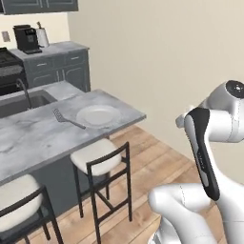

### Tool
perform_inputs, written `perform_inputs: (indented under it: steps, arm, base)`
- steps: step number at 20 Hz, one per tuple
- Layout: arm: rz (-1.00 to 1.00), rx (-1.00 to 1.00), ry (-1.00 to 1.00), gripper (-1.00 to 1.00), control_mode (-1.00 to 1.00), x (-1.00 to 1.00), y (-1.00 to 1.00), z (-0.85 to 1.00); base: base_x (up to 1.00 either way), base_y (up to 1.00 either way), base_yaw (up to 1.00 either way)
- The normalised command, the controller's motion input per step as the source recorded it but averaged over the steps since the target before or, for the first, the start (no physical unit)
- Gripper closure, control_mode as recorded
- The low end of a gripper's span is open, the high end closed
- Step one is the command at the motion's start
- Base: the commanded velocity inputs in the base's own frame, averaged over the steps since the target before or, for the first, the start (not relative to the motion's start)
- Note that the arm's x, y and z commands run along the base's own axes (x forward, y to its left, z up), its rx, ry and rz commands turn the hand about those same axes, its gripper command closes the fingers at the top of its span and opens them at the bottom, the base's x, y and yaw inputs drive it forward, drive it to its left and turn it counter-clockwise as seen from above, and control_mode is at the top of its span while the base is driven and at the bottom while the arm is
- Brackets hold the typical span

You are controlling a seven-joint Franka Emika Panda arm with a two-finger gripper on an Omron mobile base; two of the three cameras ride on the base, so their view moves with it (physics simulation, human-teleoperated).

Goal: Take the fork and place it on the left side of the plate. Then take the spoon and place it on the right side of the plate. Make sure they're directly next to the plate.

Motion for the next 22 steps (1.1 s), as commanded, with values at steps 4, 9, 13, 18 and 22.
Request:
perform_inputs:
  steps: [4, 9, 13, 18, 22]
  arm:
    - [0.0, 0.0, 0.0, 1.0, 1.0, 0.0, 0.0, 0.0]
    - [0.0, 0.0, 0.0, 1.0, 1.0, 0.0, 0.0, 0.0]
    - [0.0, 0.0, 0.0, 1.0, 1.0, 0.0, 0.0, 0.0]
    - [0.0, 0.0, 0.0, 1.0, 1.0, 0.0, 0.0, 0.0]
    - [0.0, 0.0, 0.0, 1.0, 1.0, 0.0, 0.0, 0.0]
  base:
    - [0.4, -0.62, 0.43]
    - [0.38, -0.53, 0.43]
    - [0.41, -0.48, 0.42]
    - [0.43, -0.41, 0.41]
    - [0.44, -0.41, 0.41]
